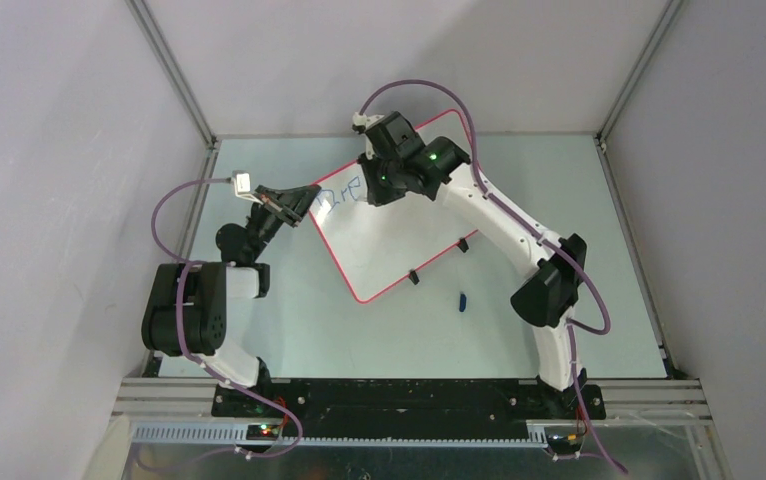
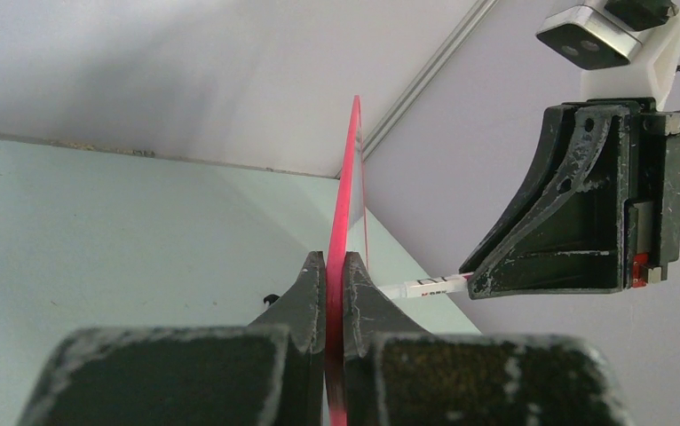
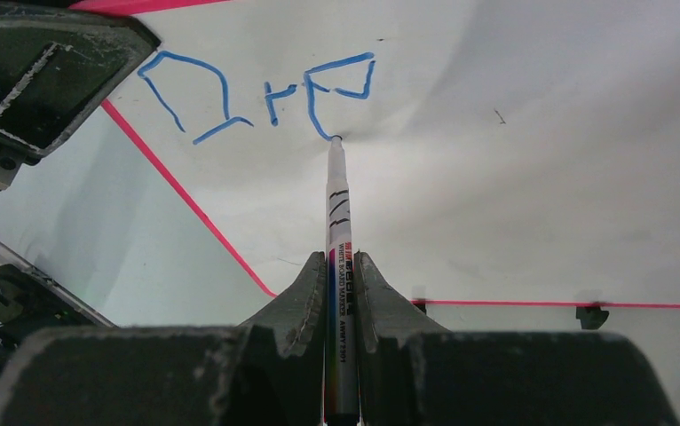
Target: Write a sentence on the whiteboard
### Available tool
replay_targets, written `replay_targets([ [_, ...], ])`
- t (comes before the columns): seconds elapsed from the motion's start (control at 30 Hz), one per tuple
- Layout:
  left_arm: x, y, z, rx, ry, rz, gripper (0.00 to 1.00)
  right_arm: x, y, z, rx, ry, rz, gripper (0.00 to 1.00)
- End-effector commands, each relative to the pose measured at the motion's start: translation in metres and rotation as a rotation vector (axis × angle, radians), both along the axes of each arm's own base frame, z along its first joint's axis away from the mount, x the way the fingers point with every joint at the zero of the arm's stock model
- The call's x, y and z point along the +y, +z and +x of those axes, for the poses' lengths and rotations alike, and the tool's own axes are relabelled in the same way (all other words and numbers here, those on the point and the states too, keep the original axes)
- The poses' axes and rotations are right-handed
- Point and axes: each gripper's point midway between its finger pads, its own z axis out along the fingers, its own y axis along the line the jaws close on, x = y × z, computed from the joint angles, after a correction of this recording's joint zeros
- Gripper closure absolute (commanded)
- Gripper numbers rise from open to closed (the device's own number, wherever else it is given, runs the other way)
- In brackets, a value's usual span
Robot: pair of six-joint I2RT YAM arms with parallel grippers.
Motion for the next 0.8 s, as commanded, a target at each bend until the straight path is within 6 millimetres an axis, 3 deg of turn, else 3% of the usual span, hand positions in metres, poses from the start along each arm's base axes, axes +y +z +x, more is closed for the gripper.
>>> replay_targets([
  [0.0, -0.017, -0.001, -0.016, -0.105, -0.063, 0.119, 0.98, -0.012, 0.024, 0.017, -0.067, -0.067, 0.042, 1.00],
  [0.37, -0.017, -0.001, -0.016, -0.105, -0.063, 0.119, 0.98, -0.012, 0.032, 0.024, -0.081, -0.073, 0.055, 1.00],
  [0.7, -0.017, -0.002, -0.015, -0.101, -0.064, 0.117, 0.98, -0.015, 0.071, 0.015, -0.159, -0.055, 0.107, 1.00],
  [0.73, -0.017, -0.002, -0.015, -0.101, -0.064, 0.116, 0.98, -0.016, 0.066, 0.013, -0.154, -0.052, 0.099, 1.00],
  [0.77, -0.016, -0.002, -0.014, -0.100, -0.062, 0.116, 0.98, -0.019, 0.080, 0.011, -0.189, -0.050, 0.128, 1.00],
])
